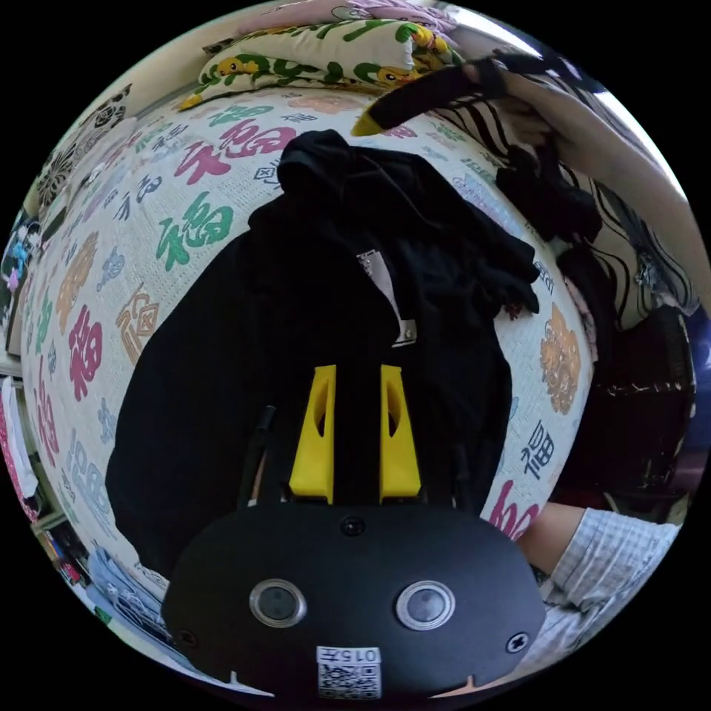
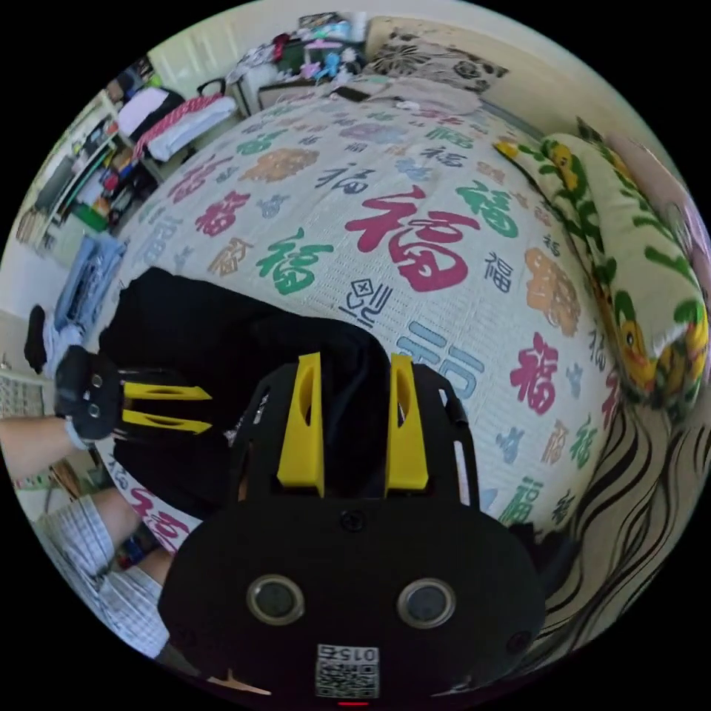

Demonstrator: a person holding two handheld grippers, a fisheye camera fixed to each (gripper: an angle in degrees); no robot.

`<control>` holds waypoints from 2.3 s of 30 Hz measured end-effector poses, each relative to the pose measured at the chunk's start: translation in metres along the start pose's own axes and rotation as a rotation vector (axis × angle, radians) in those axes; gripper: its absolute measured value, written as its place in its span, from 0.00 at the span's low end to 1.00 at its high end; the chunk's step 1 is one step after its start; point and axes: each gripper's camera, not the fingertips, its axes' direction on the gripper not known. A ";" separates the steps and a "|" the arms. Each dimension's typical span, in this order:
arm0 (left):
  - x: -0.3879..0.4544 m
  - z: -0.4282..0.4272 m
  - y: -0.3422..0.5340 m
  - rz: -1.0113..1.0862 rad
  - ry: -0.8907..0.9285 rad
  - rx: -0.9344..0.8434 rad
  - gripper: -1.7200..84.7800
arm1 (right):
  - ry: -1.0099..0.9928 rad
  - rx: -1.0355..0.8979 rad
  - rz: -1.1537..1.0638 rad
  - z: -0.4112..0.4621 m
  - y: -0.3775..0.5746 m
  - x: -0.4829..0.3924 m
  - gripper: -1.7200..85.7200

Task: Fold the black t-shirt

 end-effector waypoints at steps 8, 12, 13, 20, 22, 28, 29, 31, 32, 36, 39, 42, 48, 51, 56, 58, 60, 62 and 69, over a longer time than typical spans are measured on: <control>-0.107 -0.081 0.064 -0.066 -0.072 0.176 0.02 | -0.147 0.066 0.120 0.018 -0.021 0.034 0.01; -0.193 -0.112 0.038 -0.028 -0.349 0.200 0.02 | -0.241 0.091 0.237 0.036 -0.058 0.057 0.01; -0.222 -0.108 0.029 -0.060 -0.321 0.202 0.02 | -0.193 0.091 0.256 0.047 -0.072 0.056 0.01; -0.315 -0.084 0.078 -0.290 -0.263 0.148 0.04 | -0.307 0.126 0.482 0.101 -0.042 0.043 0.02; -0.318 -0.098 0.142 -0.244 -0.130 0.211 0.06 | -0.399 0.165 0.443 0.097 0.016 0.003 0.04; -0.315 -0.106 0.383 -0.508 0.085 0.065 0.08 | -0.719 -0.040 0.479 0.140 0.131 -0.154 0.10; -0.315 -0.105 0.411 -0.574 0.095 0.043 0.08 | -0.738 -0.054 0.464 0.144 0.134 -0.172 0.10; -0.311 -0.103 0.520 -0.827 0.133 -0.036 0.08 | -0.775 -0.077 0.381 0.155 0.129 -0.239 0.11; -0.309 -0.104 0.546 -0.892 0.138 -0.049 0.08 | -0.785 -0.072 0.360 0.157 0.124 -0.254 0.11; -0.294 -0.111 0.676 -1.145 0.153 -0.044 0.09 | -0.675 -0.073 0.280 0.175 0.087 -0.339 0.14; -0.295 -0.111 0.726 -1.177 0.157 -0.042 0.10 | -0.542 -0.024 0.247 0.174 0.066 -0.385 0.15; -0.304 -0.112 0.757 -1.147 0.172 -0.002 0.11 | -0.396 -0.086 0.126 0.198 0.051 -0.430 0.15; -0.321 -0.098 0.808 -1.097 0.242 -0.027 0.10 | -0.456 -0.194 0.242 0.239 0.081 -0.426 0.03; -0.324 -0.111 0.832 -1.036 0.273 -0.001 0.04 | -0.718 -0.056 0.561 0.224 0.155 -0.370 0.02; -0.317 -0.150 0.879 -0.980 0.329 0.115 0.02 | -0.714 -0.047 0.730 0.177 0.298 -0.329 0.02; -0.310 -0.161 0.899 -0.959 0.434 0.149 0.01 | -0.683 -0.095 0.740 0.157 0.350 -0.326 0.02; -0.299 -0.167 0.905 -0.927 0.486 0.135 0.01 | -0.619 -0.132 0.730 0.147 0.376 -0.330 0.02; -0.285 -0.174 0.910 -0.890 0.492 0.107 0.01 | -0.562 -0.172 0.691 0.143 0.393 -0.338 0.02; -0.242 -0.170 0.953 -0.993 0.576 0.085 0.02 | -0.539 -0.226 0.721 0.181 0.453 -0.350 0.02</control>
